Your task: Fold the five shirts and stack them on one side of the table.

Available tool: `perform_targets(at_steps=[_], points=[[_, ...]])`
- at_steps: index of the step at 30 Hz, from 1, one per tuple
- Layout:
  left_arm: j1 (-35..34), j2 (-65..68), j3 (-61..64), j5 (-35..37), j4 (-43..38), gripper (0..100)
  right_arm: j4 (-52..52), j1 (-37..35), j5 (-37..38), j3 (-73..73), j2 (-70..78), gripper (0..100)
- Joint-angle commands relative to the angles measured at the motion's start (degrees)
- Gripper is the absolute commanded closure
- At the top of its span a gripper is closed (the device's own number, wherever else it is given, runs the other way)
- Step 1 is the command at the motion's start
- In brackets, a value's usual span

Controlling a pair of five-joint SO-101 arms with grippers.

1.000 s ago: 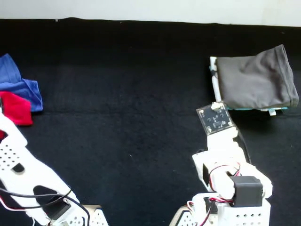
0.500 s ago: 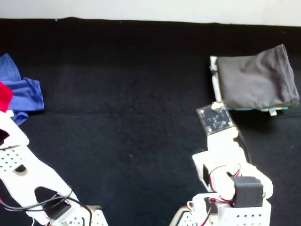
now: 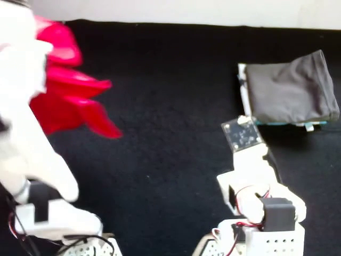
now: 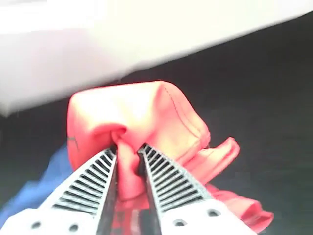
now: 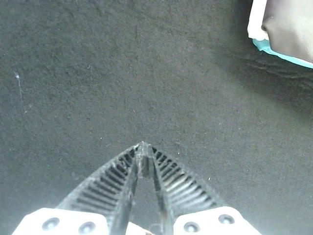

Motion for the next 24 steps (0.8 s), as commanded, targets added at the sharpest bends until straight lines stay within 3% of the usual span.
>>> perform_targets(at_steps=[1,4,7,11,16,20,24], points=[[10.51,-5.67,0.13,0.35,-2.46,99,-1.01,-0.13,-0.35,-0.04,-0.13,99.2],[13.85,-6.73,0.22,2.55,-5.36,99,-1.01,-0.04,-0.53,-0.22,-0.13,99.2],[12.18,-5.67,1.27,7.47,-4.57,99,-1.01,-0.04,-0.53,-0.31,-0.22,99.2],[3.38,-0.66,12.0,10.9,-0.88,99,-1.01,-0.04,-0.62,-0.4,-0.4,99.2],[-9.89,9.19,38.9,10.46,-1.14,99,-1.01,-0.04,-0.44,-0.4,-0.4,99.2],[-18.15,20.0,54.11,10.46,-8.35,99,-3.12,-0.13,-0.35,-0.4,-0.04,99.2],[-25.1,28.09,55.34,10.46,-14.51,99,-7.78,-0.4,-0.35,0.22,0.13,97.5]])
